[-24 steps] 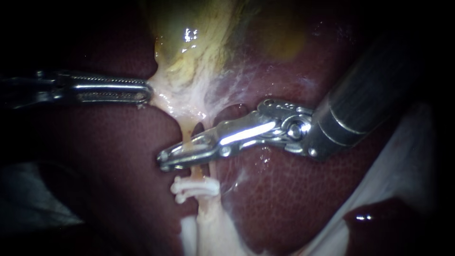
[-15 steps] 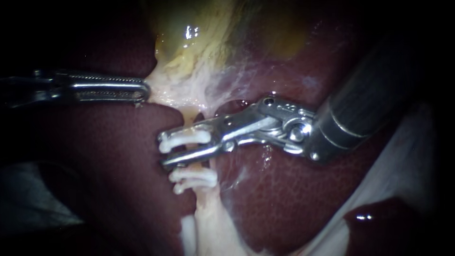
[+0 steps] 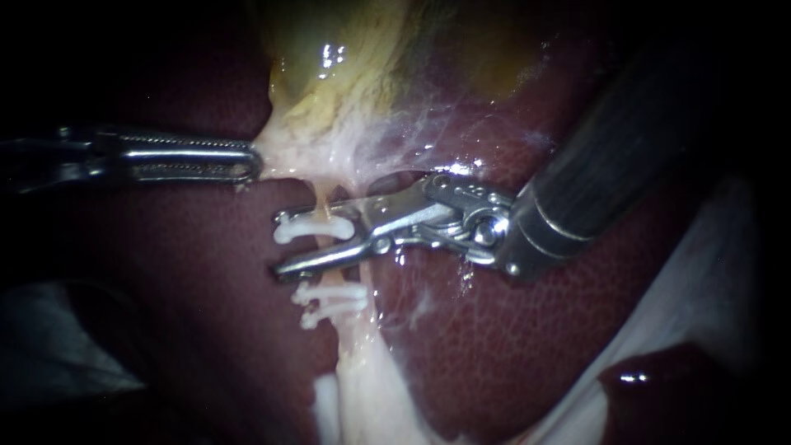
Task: Going back third clip left tube
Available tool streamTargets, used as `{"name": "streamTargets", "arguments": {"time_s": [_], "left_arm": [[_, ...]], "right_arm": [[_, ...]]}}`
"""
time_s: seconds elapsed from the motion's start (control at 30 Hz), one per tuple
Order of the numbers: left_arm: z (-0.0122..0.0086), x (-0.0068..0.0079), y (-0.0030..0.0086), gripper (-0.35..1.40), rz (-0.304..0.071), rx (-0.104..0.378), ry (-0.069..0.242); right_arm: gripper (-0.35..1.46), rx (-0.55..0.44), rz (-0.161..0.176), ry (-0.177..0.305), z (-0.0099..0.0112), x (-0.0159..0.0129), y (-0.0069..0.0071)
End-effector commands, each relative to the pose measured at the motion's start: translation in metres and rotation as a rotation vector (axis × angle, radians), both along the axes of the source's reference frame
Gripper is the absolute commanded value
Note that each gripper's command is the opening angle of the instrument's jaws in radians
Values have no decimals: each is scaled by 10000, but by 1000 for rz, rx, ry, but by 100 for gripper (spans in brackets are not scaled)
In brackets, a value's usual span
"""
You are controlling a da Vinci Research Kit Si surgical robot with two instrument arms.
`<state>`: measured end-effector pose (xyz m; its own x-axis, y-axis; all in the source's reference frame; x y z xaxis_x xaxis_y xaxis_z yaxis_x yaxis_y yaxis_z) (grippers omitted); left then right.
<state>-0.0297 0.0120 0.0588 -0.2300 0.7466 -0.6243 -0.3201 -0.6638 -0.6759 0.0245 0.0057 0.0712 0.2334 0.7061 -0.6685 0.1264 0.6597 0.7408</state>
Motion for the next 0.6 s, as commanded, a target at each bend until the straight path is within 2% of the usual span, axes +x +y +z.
{"name": "streamTargets", "arguments": {"time_s": [0.03,0.2,0.37,0.6], "left_arm": [[0,0,0,-35,0,0,0],[0,0,-1,-35,0,-1,0],[-1,0,-1,-35,0,-1,0],[-2,-1,-2,-35,0,-1,0]], "right_arm": [[49,13,3,-11,1,-1,0],[49,53,17,-70,4,-5,0],[49,102,31,-103,5,-8,-1],[49,201,36,-216,9,-14,-10]]}}
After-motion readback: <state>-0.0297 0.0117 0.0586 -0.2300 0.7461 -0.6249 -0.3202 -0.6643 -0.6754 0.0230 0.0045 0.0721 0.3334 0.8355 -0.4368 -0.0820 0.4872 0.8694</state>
